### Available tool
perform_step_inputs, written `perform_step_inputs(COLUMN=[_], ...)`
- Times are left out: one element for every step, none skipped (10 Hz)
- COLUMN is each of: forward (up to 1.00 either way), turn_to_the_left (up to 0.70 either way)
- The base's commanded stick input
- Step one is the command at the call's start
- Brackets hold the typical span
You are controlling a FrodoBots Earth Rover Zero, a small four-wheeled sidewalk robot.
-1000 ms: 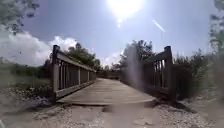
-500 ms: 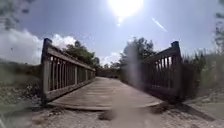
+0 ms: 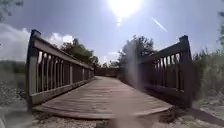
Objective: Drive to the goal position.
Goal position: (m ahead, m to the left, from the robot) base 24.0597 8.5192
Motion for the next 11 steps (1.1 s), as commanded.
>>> perform_step_inputs(forward=[0.6,0.6,0.6,0.6,0.6,0.6,0.6,0.6,0.6,0.6,0.6], turn_to_the_left=[0.14,0.13,0.04,0.01,0.01,0.01,0.01,0.01,0.01,0.01,0.01])
